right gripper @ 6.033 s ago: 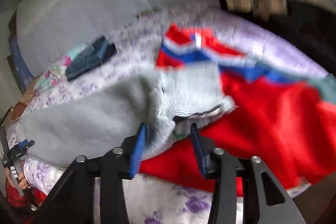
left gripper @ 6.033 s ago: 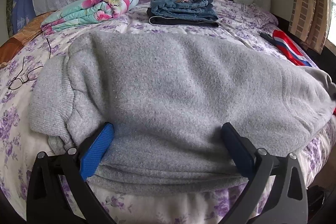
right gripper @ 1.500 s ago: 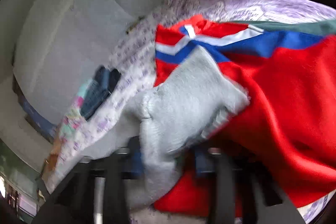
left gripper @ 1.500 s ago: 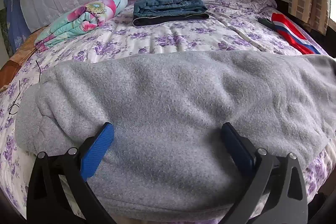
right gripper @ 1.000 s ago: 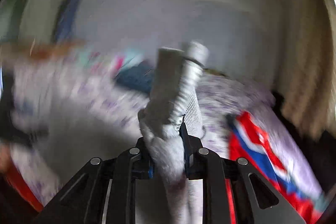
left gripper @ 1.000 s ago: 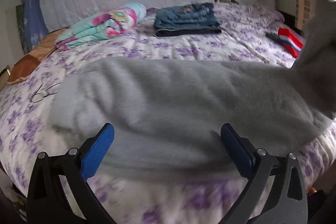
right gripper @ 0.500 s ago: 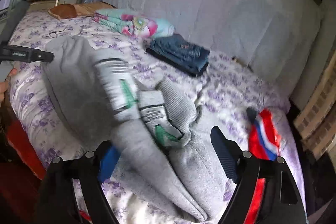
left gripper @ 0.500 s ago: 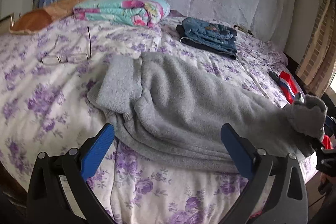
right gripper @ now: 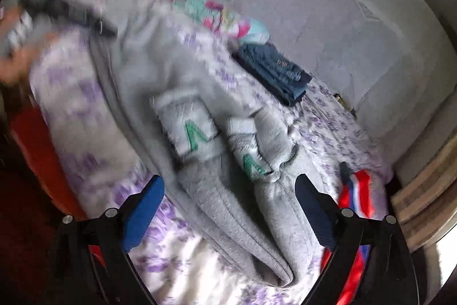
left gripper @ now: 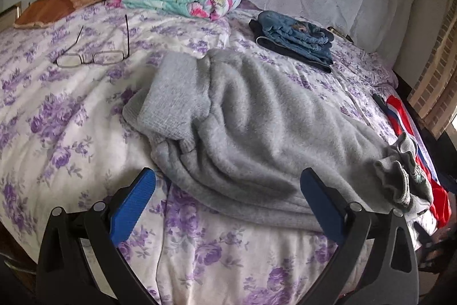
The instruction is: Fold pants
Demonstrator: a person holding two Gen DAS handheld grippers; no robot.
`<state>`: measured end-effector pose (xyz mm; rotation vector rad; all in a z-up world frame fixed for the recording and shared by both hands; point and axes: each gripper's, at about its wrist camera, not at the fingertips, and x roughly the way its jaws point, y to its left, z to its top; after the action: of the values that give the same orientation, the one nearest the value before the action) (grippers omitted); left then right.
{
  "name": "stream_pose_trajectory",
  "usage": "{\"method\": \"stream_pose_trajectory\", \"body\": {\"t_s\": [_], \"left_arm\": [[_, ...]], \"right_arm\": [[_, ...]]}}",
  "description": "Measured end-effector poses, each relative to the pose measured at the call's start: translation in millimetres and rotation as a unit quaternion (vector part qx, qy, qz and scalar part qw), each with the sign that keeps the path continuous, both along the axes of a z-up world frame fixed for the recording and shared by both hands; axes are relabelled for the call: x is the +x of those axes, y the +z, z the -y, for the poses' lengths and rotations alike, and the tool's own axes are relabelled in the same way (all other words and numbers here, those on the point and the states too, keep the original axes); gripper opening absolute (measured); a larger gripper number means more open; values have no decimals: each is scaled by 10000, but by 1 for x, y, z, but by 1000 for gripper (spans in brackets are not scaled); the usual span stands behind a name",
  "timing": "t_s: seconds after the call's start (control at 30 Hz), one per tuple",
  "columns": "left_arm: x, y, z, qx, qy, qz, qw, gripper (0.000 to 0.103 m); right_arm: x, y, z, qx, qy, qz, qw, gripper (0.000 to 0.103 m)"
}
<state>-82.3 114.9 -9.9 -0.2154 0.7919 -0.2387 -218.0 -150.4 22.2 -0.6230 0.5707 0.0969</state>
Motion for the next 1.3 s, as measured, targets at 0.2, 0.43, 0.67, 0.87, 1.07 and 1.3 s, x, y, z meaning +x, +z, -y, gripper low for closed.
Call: {"method": "stream_pose_trajectory", "body": {"t_s": [0.2,0.43,0.67,0.87,1.07,1.3], "left_arm": [[1,-2,-2,-9,48,-119,9999,99],[2,-5,-8,-53,1,-246,9997,99],[-10,-7,-16,-209,-4,-351,9992,99],[5,-8,-16,-564,118,-471,9972,99],[29,-10,-11,-1105,81,-532,9924,98],[31,-12,-9,-1166,121,-399,9923,98]], "right_arm": [[49,27,35,1658,-613,628,9823,83],[82,-25,21,1134,-599,-337,9912,87],[65,-30,20,1394,-107,-560,9886,100],[62,-45,41,2041,33,-508,9776,100],[56,-45,41,2069,69,-468,9772,100],[44,-11,59,2351,-78,193,9717,100]]}}
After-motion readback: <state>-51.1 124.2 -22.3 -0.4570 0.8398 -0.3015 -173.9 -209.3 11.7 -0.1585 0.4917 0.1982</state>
